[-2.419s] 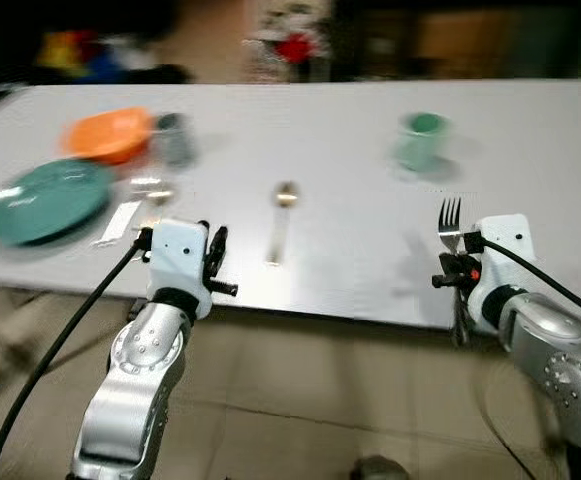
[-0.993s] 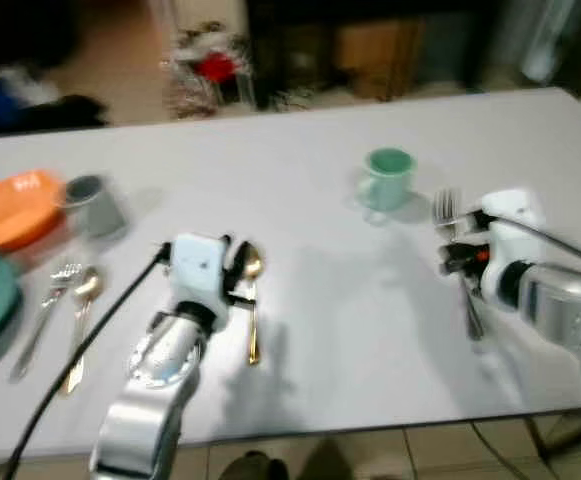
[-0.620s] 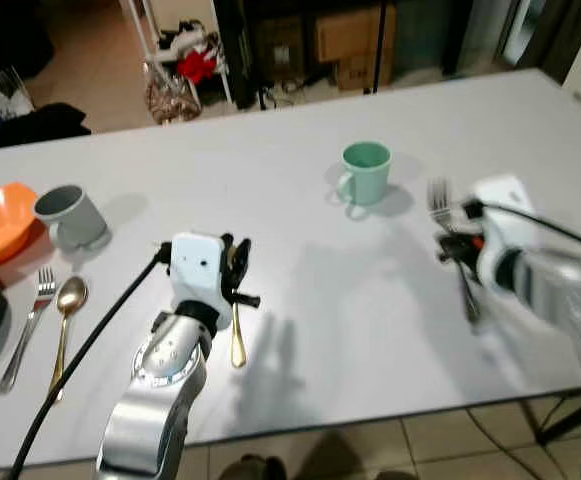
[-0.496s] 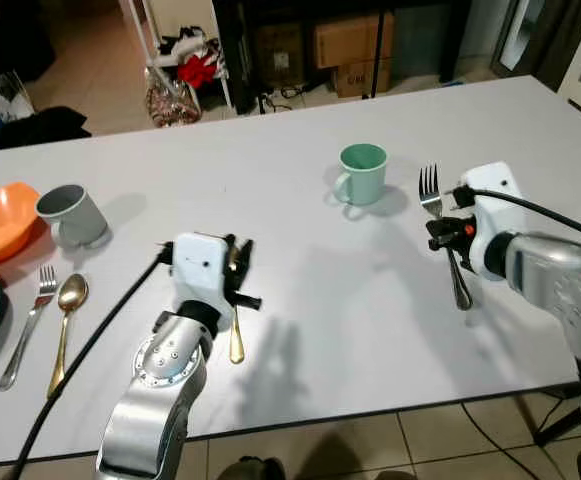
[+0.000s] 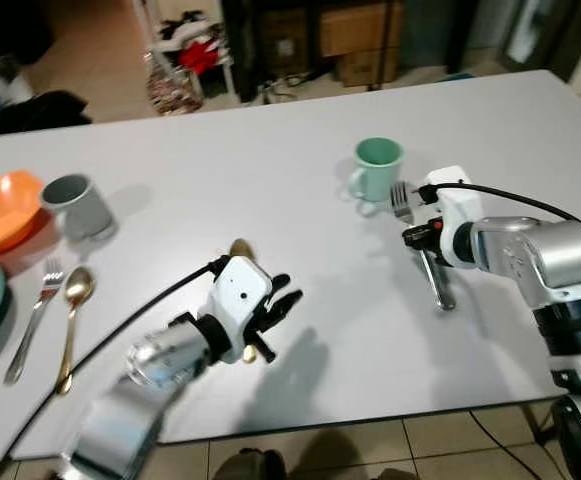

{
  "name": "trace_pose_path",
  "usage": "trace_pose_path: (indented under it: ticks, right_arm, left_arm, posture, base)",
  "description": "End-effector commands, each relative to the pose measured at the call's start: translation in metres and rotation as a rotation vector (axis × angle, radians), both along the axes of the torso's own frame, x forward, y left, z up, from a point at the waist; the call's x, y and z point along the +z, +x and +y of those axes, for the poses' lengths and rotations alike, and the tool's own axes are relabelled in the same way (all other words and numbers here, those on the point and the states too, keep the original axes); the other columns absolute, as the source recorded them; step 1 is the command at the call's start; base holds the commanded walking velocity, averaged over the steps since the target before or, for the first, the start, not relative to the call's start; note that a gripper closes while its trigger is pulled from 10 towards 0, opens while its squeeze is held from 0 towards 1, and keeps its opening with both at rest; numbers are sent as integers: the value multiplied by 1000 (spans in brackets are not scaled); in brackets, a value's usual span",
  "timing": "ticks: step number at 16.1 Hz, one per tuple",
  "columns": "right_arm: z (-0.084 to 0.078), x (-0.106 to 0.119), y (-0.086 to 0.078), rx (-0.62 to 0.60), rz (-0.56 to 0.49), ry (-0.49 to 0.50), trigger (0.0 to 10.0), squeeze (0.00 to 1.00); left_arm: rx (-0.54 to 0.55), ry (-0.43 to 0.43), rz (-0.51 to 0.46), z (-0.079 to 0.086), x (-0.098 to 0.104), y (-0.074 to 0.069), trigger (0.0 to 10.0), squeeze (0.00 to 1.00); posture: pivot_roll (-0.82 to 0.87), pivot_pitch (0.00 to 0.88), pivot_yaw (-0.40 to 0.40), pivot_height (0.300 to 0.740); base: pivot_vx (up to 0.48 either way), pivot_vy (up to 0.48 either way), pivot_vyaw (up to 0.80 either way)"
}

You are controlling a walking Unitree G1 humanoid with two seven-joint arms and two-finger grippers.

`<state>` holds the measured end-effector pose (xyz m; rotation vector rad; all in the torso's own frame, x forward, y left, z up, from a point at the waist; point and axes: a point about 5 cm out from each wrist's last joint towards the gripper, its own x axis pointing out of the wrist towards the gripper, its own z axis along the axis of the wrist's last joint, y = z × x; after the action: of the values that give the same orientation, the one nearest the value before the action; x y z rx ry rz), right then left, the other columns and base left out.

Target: Setting the table

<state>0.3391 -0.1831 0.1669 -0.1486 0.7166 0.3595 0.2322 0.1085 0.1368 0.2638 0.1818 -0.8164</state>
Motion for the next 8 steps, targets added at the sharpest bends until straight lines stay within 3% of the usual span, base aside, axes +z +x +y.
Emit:
trace_pose_path:
  ticks: [1,4,8]
  right_arm:
    - [7,0,2,19,13,2,10000,0]
    - [12,-9,4,20,81,-6,10000,0]
    - [1,-14,-3,-51,205,8,10000,16]
  left_arm:
    - [-35,8,-8,0,4,-1,10000,0]
    - [-62,35,4,2,6,-1,10000,0]
    - [-104,35,21,-2,6,-5,10000,0]
  posture:
    - [-108,73,94,740]
    - [-105,82,96,740]
    - [-111,79,93,740]
  base:
    - [0,0,0]
    - [0,0,0]
    - [0,0,0]
